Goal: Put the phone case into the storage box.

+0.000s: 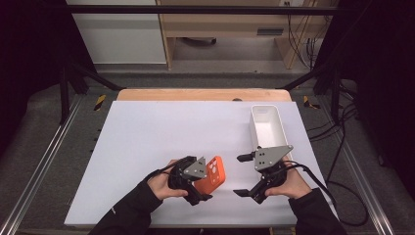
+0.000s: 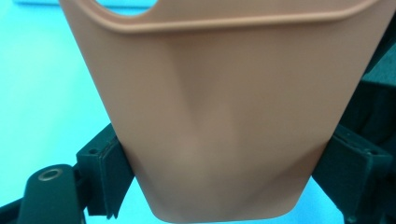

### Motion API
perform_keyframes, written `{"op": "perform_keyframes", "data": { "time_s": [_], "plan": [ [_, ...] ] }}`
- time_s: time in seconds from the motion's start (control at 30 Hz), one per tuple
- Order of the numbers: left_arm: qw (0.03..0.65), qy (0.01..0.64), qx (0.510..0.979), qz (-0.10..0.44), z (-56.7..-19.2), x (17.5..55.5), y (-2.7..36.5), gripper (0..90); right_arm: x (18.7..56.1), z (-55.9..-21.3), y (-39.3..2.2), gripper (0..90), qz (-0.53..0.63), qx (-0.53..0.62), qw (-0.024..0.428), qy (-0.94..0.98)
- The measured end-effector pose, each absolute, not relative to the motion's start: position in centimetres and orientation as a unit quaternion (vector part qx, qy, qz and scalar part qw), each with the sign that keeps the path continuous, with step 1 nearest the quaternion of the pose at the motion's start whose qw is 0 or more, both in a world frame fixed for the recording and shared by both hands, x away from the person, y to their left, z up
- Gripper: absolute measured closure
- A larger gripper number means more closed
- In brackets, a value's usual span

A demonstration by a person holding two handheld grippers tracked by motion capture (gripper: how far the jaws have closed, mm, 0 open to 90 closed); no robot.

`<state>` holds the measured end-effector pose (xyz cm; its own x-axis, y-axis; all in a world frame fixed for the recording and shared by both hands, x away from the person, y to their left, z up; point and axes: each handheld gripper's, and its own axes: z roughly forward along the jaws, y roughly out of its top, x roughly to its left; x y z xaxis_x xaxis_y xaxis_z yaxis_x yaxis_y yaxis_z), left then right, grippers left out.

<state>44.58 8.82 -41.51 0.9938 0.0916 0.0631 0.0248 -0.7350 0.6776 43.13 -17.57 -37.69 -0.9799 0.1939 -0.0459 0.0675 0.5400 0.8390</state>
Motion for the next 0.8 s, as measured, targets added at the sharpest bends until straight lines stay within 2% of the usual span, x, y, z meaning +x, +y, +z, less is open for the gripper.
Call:
{"op": "perform_keyframes", "data": {
  "time_s": [0.8],
  "plan": [
    [0.431,0.027,0.901,0.043,-40.1,44.5,9.0,14.6,43.1,-37.3,-17.1,3.8,0.51,0.072,0.053,0.855]
  ]
}}
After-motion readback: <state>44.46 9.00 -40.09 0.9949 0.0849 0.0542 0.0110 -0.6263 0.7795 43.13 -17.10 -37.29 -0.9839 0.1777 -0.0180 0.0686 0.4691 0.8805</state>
